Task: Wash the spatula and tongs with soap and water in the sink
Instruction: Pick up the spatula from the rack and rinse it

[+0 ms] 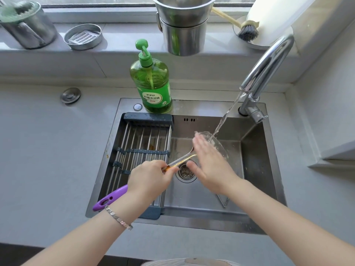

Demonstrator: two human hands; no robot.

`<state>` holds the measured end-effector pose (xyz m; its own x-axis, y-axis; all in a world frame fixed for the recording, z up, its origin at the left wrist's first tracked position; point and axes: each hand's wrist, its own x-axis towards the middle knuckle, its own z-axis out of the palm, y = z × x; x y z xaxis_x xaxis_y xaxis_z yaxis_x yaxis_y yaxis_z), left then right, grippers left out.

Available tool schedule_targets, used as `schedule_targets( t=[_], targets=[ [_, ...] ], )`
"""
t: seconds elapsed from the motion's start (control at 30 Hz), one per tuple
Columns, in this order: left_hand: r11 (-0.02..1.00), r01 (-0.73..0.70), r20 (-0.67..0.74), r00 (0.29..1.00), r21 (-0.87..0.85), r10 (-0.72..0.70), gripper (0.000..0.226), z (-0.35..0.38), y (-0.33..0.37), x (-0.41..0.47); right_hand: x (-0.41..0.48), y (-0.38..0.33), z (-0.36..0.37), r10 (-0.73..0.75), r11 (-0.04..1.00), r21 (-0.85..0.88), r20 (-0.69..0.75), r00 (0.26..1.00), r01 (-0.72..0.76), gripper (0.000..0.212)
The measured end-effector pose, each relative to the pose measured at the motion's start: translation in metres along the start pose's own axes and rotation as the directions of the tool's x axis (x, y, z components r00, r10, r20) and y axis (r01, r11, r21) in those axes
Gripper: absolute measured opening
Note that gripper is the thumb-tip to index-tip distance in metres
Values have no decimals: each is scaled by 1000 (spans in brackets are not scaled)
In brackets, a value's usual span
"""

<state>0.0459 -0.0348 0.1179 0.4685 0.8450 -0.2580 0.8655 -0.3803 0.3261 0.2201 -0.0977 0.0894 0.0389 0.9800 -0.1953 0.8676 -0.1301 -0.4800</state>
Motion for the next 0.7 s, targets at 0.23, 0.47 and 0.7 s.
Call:
schedule_targets(
  t=[0.23,0.47,0.7],
  targets=[
    [1000,5,0,1000,-2,-5,39,-2,2,3,-3,8,-2,35,999,16,-3,999,-35,112],
    [1000,25,22,999,16,-25,40,0,9,6,4,16,-9,115,989,88,11,993,-115,118],
    [995,6,8,1000,102,-6,43,-1,16,12,26,11,-11,182,979,90,42,982,-185,69]
  ],
)
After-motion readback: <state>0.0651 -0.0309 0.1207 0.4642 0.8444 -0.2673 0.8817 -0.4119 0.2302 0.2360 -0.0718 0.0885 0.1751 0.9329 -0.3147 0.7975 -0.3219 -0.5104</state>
